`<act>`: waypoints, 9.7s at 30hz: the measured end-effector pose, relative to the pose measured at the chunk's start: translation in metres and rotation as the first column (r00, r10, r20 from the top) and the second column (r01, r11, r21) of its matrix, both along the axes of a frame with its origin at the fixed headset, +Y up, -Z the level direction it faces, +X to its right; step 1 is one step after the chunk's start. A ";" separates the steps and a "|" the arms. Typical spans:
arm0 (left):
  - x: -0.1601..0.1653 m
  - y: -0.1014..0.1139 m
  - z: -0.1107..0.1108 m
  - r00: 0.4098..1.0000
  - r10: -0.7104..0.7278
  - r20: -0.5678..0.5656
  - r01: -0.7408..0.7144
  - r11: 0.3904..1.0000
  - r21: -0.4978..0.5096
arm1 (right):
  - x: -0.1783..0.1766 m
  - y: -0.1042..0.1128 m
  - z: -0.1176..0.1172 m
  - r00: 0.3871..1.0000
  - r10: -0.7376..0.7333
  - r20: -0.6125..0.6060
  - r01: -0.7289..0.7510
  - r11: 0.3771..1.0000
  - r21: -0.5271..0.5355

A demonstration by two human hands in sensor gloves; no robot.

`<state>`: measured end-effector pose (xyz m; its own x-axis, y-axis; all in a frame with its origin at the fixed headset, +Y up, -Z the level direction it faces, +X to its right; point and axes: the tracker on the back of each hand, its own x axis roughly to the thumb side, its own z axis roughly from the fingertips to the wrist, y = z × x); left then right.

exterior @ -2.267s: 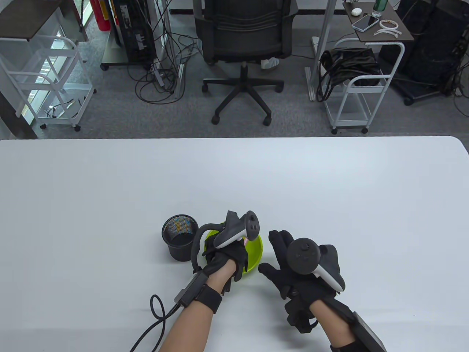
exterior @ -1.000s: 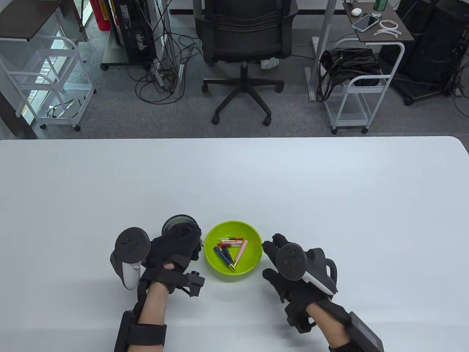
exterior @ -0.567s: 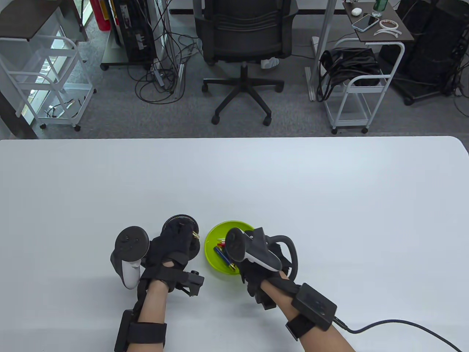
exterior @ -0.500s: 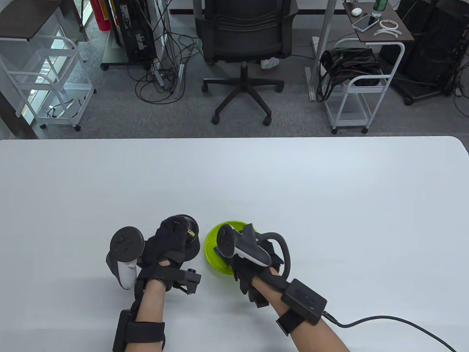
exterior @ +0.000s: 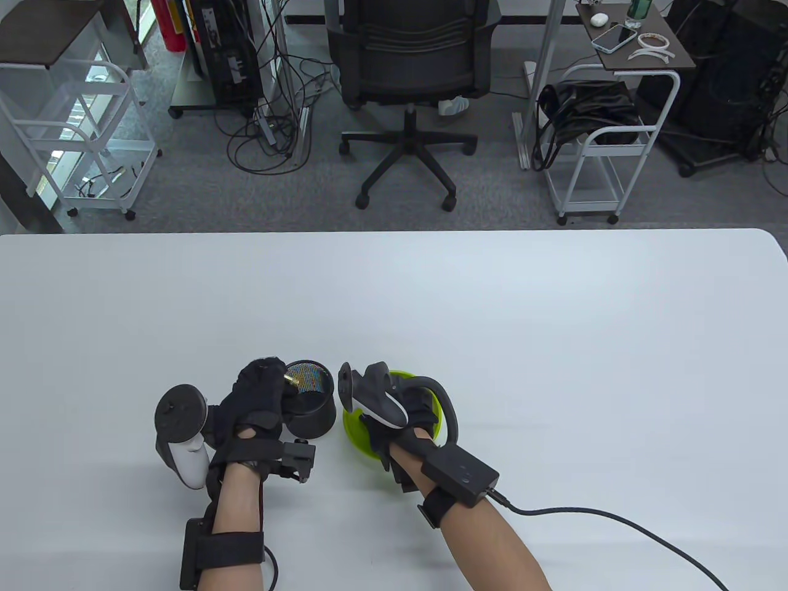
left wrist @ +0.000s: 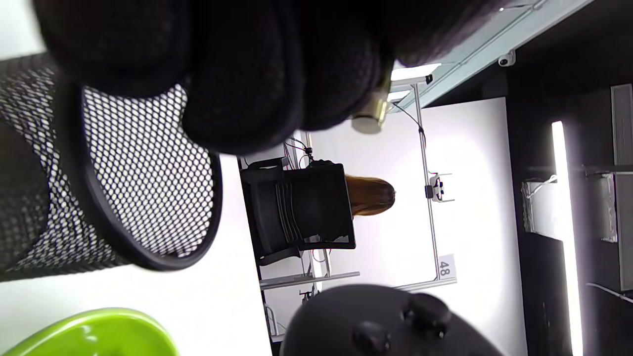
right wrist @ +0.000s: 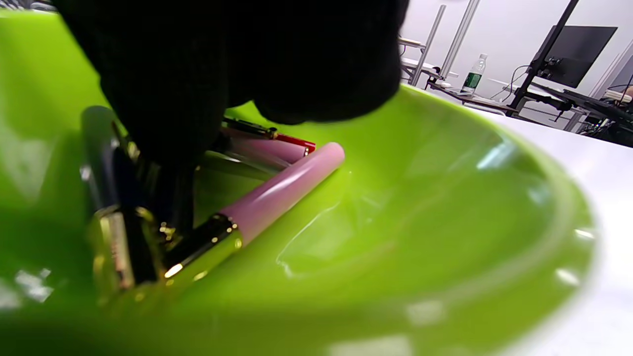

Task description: Assemble fountain pens from components

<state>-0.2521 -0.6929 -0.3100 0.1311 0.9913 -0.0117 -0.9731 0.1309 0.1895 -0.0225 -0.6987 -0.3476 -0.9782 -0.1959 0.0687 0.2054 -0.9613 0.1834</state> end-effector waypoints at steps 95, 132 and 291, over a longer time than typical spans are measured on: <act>0.086 -0.041 -0.003 0.839 0.369 0.399 -0.309 0.928 -0.209 | 0.134 0.010 0.043 0.025 -1.000 0.012 1.000 0.025 -0.001; 0.068 -0.023 -0.006 0.927 0.132 0.350 -0.125 0.991 -0.045 | 0.117 0.023 0.049 0.358 -0.931 -0.062 0.931 0.362 -0.051; 0.086 -0.027 -0.003 0.908 0.096 0.409 -0.052 0.992 -0.119 | 0.116 0.042 0.061 0.595 -0.787 -0.166 0.800 0.600 0.023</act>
<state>-0.1658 -0.7203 -0.3128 0.0727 0.9945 -0.0747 -0.9689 0.0527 -0.2418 0.0934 -0.6564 -0.2865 -0.7329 0.6420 0.2252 -0.6318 -0.7650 0.1247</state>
